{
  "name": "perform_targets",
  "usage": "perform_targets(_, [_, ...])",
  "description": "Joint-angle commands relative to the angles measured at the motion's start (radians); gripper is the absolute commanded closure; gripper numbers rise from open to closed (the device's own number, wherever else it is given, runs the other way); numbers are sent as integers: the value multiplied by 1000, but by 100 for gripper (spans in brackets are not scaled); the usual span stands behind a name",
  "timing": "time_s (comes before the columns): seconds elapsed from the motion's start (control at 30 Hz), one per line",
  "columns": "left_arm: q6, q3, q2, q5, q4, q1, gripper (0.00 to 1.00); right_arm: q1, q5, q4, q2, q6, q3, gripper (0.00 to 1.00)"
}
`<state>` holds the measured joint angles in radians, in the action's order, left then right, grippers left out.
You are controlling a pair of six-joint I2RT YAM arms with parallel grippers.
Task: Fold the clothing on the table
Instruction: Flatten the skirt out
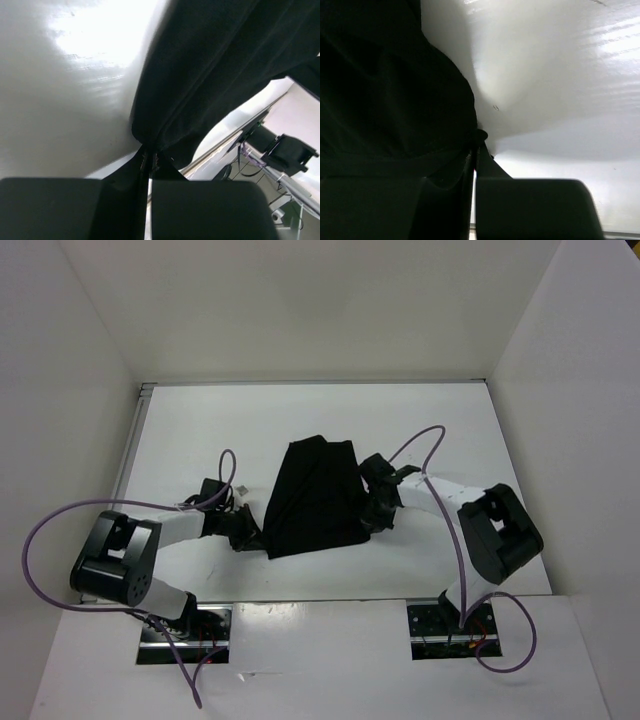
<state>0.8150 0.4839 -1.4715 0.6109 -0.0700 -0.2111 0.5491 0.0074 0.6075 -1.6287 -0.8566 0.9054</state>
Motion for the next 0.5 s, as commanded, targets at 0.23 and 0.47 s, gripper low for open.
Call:
perform_targets(0.23, [-164, 496, 172, -7, -238, -14, 100, -178, -7, 184, 331, 166, 402, 100])
perform_targets(0.47, [-154, 1038, -4, 96, -262, 38, 100, -330, -7, 267, 314, 303, 843, 100])
